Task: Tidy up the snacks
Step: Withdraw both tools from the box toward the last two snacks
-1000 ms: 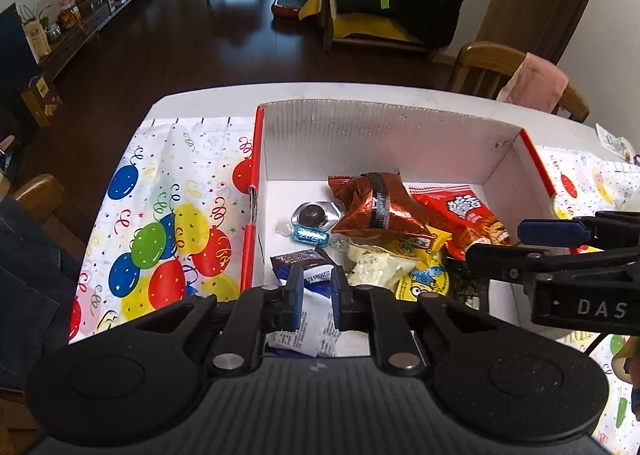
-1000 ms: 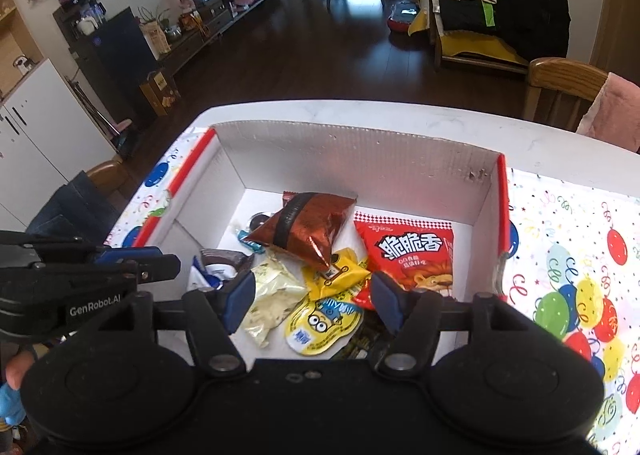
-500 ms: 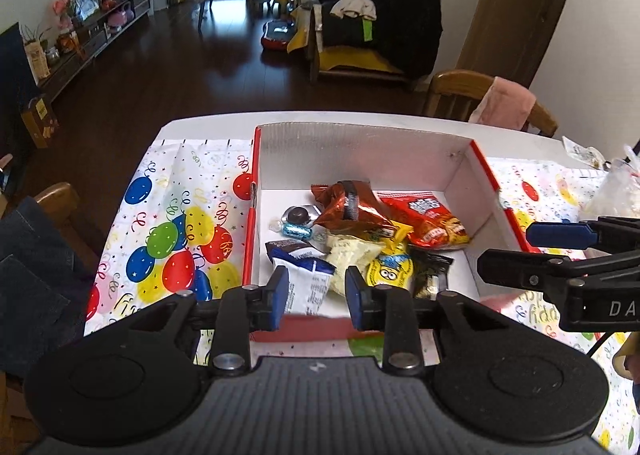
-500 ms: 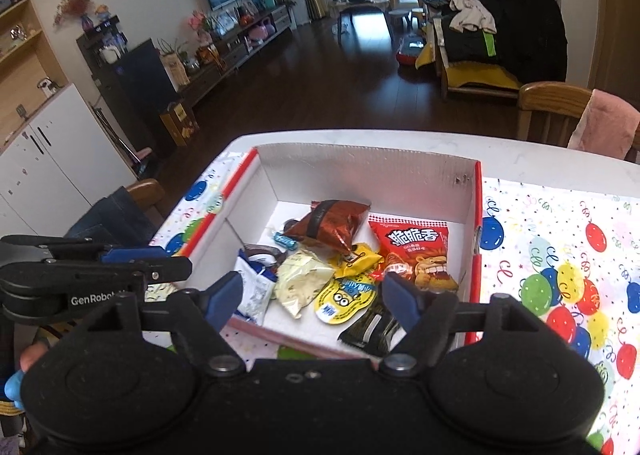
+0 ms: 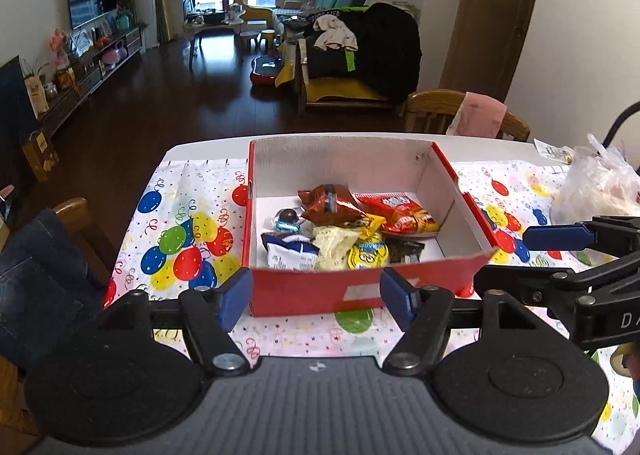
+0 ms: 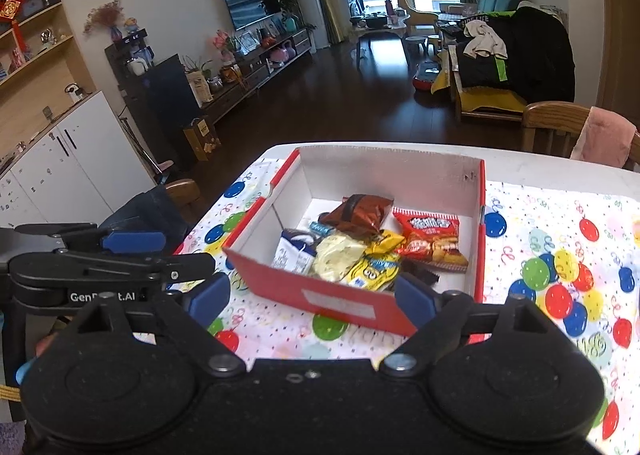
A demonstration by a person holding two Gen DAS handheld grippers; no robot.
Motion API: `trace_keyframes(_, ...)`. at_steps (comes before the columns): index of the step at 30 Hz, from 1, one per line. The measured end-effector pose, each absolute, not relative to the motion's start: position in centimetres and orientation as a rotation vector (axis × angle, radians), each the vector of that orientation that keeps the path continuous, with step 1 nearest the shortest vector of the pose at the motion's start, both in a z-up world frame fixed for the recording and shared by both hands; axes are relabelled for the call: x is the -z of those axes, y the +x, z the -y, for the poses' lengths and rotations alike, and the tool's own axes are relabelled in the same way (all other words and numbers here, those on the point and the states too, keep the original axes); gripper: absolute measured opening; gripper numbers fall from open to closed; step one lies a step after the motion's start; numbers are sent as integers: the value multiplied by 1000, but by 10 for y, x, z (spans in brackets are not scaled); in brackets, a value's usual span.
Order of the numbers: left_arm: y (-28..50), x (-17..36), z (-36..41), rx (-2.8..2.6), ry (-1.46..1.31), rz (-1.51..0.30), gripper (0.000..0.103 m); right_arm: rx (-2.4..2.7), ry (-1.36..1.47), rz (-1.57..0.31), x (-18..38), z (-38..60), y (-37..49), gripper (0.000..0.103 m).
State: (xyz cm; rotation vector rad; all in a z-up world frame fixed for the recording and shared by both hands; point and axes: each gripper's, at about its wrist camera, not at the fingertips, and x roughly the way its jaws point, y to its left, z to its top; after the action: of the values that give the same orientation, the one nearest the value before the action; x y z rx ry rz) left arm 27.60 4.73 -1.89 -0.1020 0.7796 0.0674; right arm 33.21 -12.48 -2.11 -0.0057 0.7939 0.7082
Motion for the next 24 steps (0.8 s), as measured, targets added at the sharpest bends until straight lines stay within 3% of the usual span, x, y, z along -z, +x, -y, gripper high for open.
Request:
trace_keyframes(5, 256, 25, -42, -67, -114, -778, 73, -717, 9, -790, 29, 135, 313, 91)
trace_keyframes(8, 245, 29, -41, -72, -122, -776, 77, -707, 33, -784, 35, 143, 304, 101)
trace_keyframes(24, 219, 79, -31, -112, -237, -908, 82, -644, -57, -846, 84, 162, 273, 102)
